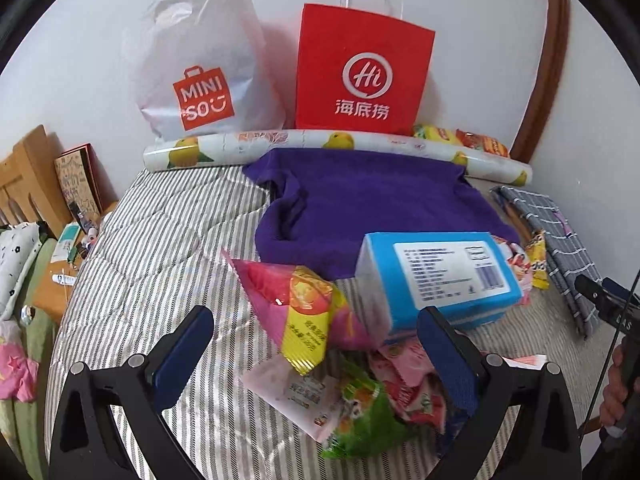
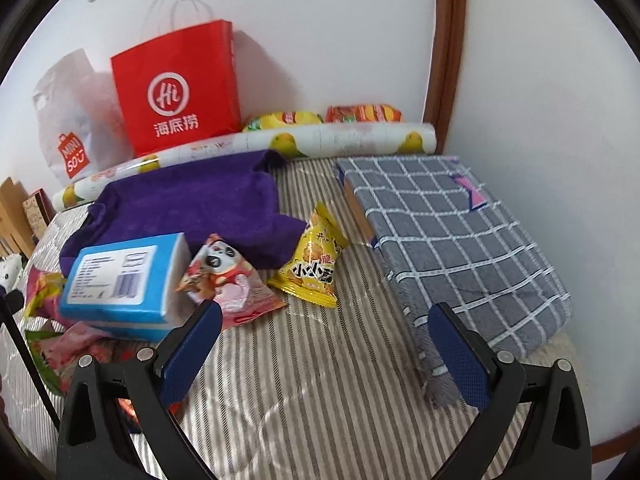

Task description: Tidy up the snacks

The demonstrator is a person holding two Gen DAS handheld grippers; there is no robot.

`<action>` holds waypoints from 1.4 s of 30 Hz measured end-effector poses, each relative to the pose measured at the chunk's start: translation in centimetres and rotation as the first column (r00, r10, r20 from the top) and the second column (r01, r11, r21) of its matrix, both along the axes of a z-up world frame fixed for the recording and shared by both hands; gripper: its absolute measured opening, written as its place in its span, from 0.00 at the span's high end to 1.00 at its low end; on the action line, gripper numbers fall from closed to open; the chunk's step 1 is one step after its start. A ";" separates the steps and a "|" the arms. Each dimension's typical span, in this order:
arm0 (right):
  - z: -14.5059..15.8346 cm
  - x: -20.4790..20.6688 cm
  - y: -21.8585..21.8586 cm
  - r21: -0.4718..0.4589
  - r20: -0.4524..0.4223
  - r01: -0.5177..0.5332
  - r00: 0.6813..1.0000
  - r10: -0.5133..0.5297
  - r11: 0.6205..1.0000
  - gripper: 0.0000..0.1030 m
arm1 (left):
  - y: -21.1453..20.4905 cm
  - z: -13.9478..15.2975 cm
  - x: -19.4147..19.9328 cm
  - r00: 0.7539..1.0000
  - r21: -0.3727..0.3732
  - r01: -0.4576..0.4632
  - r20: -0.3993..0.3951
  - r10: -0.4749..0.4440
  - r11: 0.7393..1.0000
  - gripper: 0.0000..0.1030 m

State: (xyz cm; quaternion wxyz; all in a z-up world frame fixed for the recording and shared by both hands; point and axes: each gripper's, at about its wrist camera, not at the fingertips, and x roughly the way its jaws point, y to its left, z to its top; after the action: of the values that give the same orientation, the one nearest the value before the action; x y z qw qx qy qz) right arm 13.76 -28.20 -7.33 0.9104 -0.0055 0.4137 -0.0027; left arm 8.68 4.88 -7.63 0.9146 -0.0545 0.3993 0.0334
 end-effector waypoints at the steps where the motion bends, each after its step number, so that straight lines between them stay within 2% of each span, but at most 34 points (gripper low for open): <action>1: -0.5 0.5 -0.1 0.010 -0.011 -0.002 1.000 0.002 1.000 0.07 | 0.1 -0.1 0.1 1.000 0.004 -0.002 -0.001 0.002 1.000 0.01; 5: -1.6 2.6 0.0 0.005 -0.027 -0.007 1.000 0.007 1.000 0.10 | 0.8 -0.6 0.7 1.000 0.010 -0.019 -0.013 0.019 1.000 0.01; 18: -4.1 7.6 0.5 0.046 -0.073 -0.008 0.997 0.011 0.999 0.29 | 3.4 -1.9 1.7 0.997 -0.070 -0.064 -0.037 0.061 0.995 0.01; 26: -5.5 8.9 0.5 0.050 -0.103 0.005 0.995 0.000 0.999 0.39 | 3.7 -1.9 1.8 0.998 -0.069 -0.062 -0.030 0.060 0.996 0.01; 36: -6.8 10.1 0.2 0.072 -0.134 0.015 0.991 -0.006 0.997 0.43 | 3.1 -1.8 1.8 0.999 -0.069 -0.040 -0.025 0.038 0.997 0.01; 39: -7.3 10.4 0.2 0.076 -0.151 0.016 0.989 -0.004 0.997 0.48 | 3.1 -1.8 1.8 0.999 -0.067 -0.039 -0.023 0.037 0.997 0.01; 41: -7.6 10.5 0.3 0.083 -0.157 0.011 0.988 0.002 0.997 0.56 | 3.3 -1.8 1.7 0.999 -0.069 -0.039 -0.022 0.038 0.997 0.01; 42: -7.6 10.5 0.2 0.085 -0.154 0.010 0.988 0.003 0.996 0.56 | 3.3 -1.8 1.7 0.999 -0.070 -0.040 -0.022 0.039 0.997 0.01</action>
State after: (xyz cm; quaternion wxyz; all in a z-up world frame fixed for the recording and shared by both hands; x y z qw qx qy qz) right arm 24.22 -27.97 -14.94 0.8750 0.0342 0.4827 0.0138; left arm 10.39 8.21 -9.39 0.9072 -0.0943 0.4083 0.0379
